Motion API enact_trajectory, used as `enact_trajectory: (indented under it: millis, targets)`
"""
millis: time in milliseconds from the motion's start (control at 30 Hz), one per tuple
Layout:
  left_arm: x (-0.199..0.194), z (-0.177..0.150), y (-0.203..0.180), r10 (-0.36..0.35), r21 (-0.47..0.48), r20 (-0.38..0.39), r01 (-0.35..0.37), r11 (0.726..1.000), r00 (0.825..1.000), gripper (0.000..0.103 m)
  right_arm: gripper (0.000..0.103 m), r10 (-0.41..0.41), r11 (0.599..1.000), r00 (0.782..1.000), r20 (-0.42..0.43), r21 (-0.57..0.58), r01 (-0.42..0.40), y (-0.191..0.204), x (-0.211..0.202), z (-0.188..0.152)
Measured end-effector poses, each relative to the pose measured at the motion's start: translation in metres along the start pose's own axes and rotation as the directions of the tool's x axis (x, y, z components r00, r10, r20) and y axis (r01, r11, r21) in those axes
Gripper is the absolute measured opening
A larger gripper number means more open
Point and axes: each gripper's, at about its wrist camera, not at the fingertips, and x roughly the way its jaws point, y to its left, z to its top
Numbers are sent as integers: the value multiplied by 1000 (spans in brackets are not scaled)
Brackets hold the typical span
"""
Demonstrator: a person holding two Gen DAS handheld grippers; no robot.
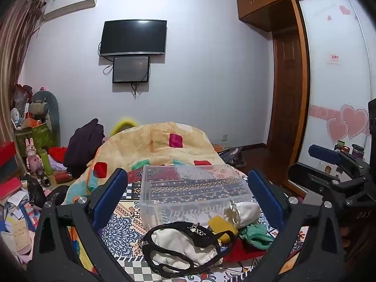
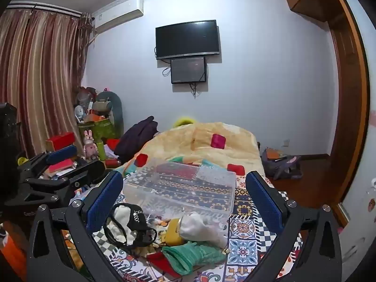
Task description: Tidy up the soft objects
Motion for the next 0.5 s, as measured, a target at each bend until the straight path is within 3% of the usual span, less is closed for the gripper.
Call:
enact_trajectory:
  millis: [500]
  targets:
    - [-1, -2, 1, 0, 6, 7, 0, 1000, 1000, 103, 103, 8, 999, 1000, -14, 35, -7, -6, 1, 0]
